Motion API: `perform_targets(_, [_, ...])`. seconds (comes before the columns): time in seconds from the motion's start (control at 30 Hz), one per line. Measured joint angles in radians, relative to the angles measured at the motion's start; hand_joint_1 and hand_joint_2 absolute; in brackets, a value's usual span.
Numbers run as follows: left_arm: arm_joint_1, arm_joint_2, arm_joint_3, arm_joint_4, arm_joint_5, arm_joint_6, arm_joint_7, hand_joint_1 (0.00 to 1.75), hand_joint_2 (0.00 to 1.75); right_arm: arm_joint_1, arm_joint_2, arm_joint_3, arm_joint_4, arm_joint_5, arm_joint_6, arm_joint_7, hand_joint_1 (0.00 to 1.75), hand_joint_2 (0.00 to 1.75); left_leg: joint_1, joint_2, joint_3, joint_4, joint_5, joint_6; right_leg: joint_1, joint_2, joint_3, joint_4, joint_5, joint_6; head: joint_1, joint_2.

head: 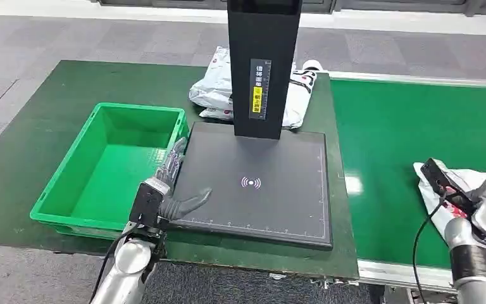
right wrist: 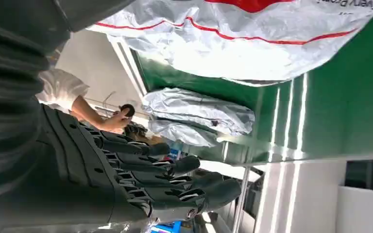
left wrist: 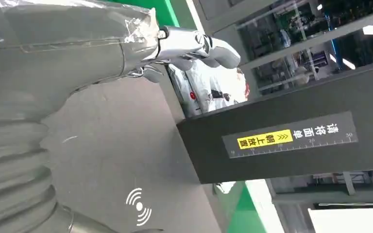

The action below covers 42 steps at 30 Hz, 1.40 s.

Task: Moved the parcel from conveyor to table for the left to box.

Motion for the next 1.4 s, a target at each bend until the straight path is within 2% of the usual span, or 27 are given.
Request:
perform_targets(0.27, [-0.006,0.000,0.000,0.018,0.008,-0.010,-0.005,0.00,1.75,-0.040,-0.028,0.018,0.194,-0.032,0.116,-0.057,0.00,1.75,0.000,-0.004,0.000,0.000,0.000,0.000,0.000,-0.003,0.000,0.000,0.000,0.000,0.000,0.000])
perform_targets(0.43, [-0.014,-0.001,0.000,0.034,0.008,-0.018,-0.005,0.00,1.75,-0.030,-0.043,0.024,0.287,-0.048,0.129,-0.068,0.00,1.75,0.000,-0.004,0.000,0.000,0.000,0.000,0.000,-0.002,0.000,0.000,-0.001,0.001,0.000,0.000])
perform_targets(1.4, [-0.019,-0.003,0.000,0.045,0.009,-0.035,-0.002,0.00,1.75,-0.027,-0.054,0.034,0.374,-0.063,0.160,-0.069,0.00,1.75,0.000,-0.003,0.000,0.000,0.000,0.000,0.000,-0.002,0.000,0.000,-0.001,0.001,0.000,0.000])
